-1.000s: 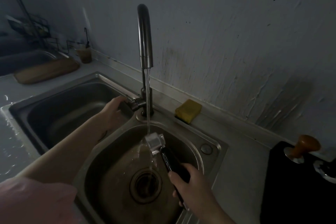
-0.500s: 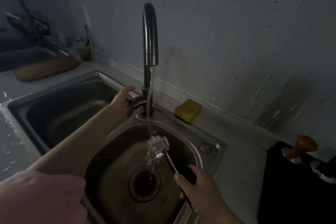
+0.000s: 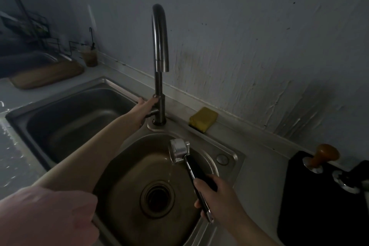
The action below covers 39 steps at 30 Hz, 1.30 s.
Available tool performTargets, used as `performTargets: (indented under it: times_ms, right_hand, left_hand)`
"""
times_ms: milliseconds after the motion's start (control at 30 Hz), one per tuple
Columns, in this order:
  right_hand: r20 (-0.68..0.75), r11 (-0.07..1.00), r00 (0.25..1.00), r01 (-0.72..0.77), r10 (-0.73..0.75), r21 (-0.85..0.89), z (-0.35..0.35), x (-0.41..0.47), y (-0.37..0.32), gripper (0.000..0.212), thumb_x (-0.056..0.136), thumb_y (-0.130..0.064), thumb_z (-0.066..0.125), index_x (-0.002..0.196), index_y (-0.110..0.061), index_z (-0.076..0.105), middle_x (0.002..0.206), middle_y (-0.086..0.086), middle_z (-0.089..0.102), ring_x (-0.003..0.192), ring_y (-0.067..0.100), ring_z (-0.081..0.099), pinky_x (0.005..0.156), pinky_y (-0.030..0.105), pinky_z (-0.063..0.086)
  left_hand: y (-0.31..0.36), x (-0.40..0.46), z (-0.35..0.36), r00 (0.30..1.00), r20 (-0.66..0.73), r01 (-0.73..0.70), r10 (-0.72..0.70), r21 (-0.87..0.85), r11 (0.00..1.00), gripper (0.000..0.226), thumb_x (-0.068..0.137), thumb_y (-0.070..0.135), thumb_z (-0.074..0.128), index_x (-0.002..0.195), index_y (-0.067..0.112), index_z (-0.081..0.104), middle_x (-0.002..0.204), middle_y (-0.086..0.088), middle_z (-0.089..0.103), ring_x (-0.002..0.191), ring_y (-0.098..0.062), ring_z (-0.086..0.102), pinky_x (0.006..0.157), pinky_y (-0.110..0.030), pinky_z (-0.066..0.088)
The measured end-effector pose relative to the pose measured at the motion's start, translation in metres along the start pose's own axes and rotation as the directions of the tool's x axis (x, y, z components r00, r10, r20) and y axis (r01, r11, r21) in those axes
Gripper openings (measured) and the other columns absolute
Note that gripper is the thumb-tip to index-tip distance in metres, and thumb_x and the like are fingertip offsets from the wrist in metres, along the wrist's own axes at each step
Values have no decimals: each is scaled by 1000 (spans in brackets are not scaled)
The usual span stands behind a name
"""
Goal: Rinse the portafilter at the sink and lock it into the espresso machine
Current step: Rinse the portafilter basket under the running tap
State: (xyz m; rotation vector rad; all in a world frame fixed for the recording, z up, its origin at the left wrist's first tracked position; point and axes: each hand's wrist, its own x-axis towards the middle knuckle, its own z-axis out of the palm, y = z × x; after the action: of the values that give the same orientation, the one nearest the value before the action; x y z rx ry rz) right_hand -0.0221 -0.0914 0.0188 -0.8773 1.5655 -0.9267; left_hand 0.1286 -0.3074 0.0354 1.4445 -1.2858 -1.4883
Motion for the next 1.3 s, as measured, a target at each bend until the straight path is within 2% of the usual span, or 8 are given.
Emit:
performTargets:
  times_ms: [367, 500, 600, 733, 867, 1000, 1133, 1300]
  right_hand:
    - [-29, 999, 999, 34, -35, -27, 5, -6, 3, 8, 88, -24, 56, 91, -18, 59, 55, 1, 56, 35, 2, 50, 39, 16, 42]
    - [-117, 971, 971, 194, -210, -139, 8, -8, 4, 15, 85, -29, 59, 99, -28, 55, 76, -4, 62, 71, 9, 61, 61, 21, 46]
    - [-170, 931, 932, 275, -319, -239, 10, -11, 3, 36, 83, -33, 60, 117, -26, 51, 104, -2, 65, 97, 14, 62, 77, 22, 47]
    - [-188, 885, 900, 316, -394, -341, 18, -14, 8, 43, 83, -36, 60, 124, -24, 48, 112, -6, 61, 101, 8, 58, 79, 16, 48]
    - [-144, 814, 880, 341, -452, -470, 21, -16, 7, 47, 85, -33, 59, 128, -24, 43, 114, -9, 51, 94, 0, 47, 64, 3, 37]
    - [-101, 745, 847, 394, -521, -539, 24, -21, 5, 52, 87, -37, 54, 134, -28, 34, 125, -11, 45, 98, -3, 44, 66, 3, 39]
    - [-56, 770, 886, 367, -460, -521, 27, -17, 3, 53, 87, -33, 56, 135, -23, 35, 124, -7, 46, 109, 5, 49, 85, 11, 40]
    - [-115, 780, 866, 371, -486, -503, 29, -19, 6, 51, 86, -33, 56, 133, -24, 37, 126, -8, 46, 104, 2, 48, 82, 12, 42]
  left_hand:
    - [-8, -9, 4, 999, 20, -33, 34, -67, 997, 71, 90, 37, 46, 146, 11, 10, 149, -18, 31, 135, -33, 33, 117, -46, 21]
    - [-14, -18, 10, 998, -7, -65, 65, -3, 998, 71, 90, 42, 43, 147, 13, 10, 152, -18, 25, 139, -38, 24, 118, -49, 17]
    - [-26, -30, 16, 1000, -3, -6, 5, -148, 989, 62, 89, 44, 42, 140, 12, 31, 145, -15, 38, 131, -32, 38, 112, -47, 30]
    - [-56, -54, 33, 936, 306, 317, -176, -508, 801, 40, 85, 48, 39, 99, 14, 55, 93, -5, 61, 82, -21, 62, 74, -33, 46]
    - [-66, -75, 44, 901, 367, 425, -231, -647, 633, 41, 86, 38, 38, 112, 12, 55, 113, -11, 59, 112, -27, 55, 80, -40, 46]
    - [-65, -82, 32, 924, 351, 367, -152, -702, 610, 39, 88, 37, 29, 89, 10, 57, 86, -10, 62, 81, -24, 59, 73, -37, 48]
    - [-68, -85, 29, 905, 379, 420, -192, -735, 532, 54, 90, 45, 28, 106, 2, 56, 103, -18, 61, 96, -30, 57, 86, -44, 42]
    - [-80, -80, 27, 915, 353, 401, -194, -754, 521, 51, 92, 45, 22, 104, 7, 54, 88, -16, 65, 94, -29, 56, 85, -44, 39]
